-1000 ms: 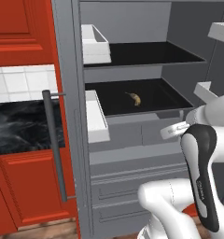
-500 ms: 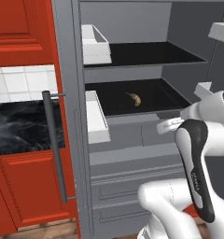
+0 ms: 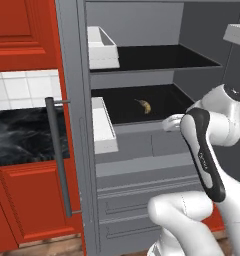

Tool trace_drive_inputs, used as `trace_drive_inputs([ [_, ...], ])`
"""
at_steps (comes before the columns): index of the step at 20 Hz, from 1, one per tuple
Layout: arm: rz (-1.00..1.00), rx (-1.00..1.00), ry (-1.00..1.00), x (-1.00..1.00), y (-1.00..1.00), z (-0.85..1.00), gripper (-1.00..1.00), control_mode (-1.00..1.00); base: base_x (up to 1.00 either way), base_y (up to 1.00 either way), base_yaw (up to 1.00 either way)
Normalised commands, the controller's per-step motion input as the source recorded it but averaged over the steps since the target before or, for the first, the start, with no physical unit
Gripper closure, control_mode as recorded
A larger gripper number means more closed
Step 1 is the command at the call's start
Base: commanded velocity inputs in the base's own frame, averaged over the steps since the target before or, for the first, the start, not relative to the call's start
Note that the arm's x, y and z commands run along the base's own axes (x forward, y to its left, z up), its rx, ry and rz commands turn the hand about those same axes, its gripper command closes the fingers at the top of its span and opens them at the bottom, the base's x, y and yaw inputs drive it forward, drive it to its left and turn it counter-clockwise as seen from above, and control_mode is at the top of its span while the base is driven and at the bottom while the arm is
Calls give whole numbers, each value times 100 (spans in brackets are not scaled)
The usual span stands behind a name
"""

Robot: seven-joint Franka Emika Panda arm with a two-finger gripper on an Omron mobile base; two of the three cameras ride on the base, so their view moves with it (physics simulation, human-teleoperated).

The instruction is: Retrieve the apple and banana from the fridge and place them into the bowl on the dining table.

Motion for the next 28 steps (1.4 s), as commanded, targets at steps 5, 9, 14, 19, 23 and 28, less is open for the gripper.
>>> trace_drive_inputs([
  [5,-4,0,-1,47,0,-3,-100,-100,0,0,0],
  [9,-8,-1,-15,33,0,-26,-100,-100,0,0,0],
  [14,-12,-3,-7,28,0,-26,-100,-100,0,0,0],
  [19,-2,0,6,25,0,0,-100,-100,0,0,0],
  [23,-1,0,0,34,0,0,-100,-100,0,0,0],
  [28,-3,0,0,45,0,-1,-100,-100,0,0,0],
])
